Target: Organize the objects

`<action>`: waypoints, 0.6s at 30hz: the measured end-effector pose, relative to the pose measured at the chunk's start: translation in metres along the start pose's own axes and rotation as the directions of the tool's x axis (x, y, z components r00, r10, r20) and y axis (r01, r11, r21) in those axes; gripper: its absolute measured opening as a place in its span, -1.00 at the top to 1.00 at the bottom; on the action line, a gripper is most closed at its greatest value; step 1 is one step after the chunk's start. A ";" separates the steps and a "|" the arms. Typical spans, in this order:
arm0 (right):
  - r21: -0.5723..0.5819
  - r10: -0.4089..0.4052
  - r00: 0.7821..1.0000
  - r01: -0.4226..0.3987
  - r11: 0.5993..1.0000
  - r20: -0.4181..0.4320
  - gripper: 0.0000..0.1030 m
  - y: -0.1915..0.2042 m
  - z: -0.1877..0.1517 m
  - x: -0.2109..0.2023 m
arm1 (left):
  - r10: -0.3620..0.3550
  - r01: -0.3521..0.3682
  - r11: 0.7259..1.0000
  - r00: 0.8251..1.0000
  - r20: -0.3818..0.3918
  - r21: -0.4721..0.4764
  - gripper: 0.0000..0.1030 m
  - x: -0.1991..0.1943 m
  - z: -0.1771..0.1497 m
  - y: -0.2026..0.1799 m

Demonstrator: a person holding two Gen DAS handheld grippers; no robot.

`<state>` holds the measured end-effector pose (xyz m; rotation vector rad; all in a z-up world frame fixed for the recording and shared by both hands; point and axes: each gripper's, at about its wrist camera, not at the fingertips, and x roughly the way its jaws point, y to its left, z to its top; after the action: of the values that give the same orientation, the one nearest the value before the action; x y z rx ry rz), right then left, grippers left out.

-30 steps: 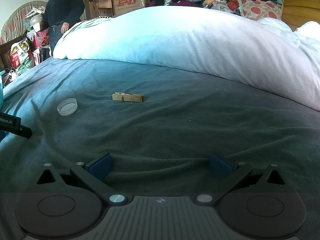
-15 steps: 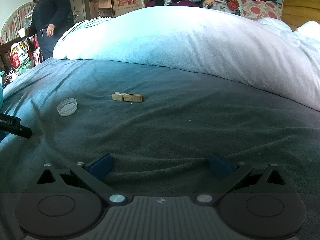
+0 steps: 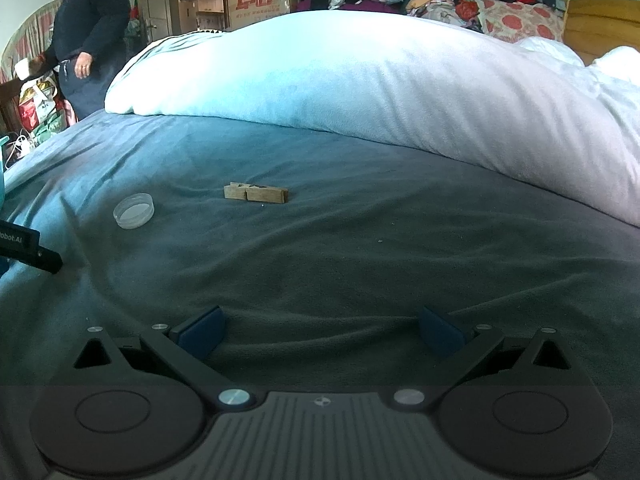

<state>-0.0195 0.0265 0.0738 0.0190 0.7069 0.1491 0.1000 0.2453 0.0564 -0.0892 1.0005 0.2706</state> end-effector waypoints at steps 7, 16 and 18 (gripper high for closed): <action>0.042 -0.027 0.999 0.028 0.999 -0.026 -1.00 0.004 0.004 0.003 | -0.001 0.001 1.000 1.000 -0.010 0.003 -1.00 -0.004 -0.002 -0.001; 0.112 -0.140 0.988 0.146 0.983 -0.061 -1.00 0.023 0.013 0.015 | 0.000 0.000 1.000 1.000 -0.019 0.006 -1.00 -0.008 -0.004 -0.003; 0.139 -0.151 0.987 0.158 0.978 -0.062 -1.00 0.022 0.013 0.016 | 0.000 0.000 1.000 1.000 -0.022 0.007 -1.00 -0.009 -0.005 -0.004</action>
<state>-0.0025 0.0513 0.0749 0.0976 0.7660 -0.0511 0.0924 0.2389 0.0610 -0.0859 1.0230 0.2671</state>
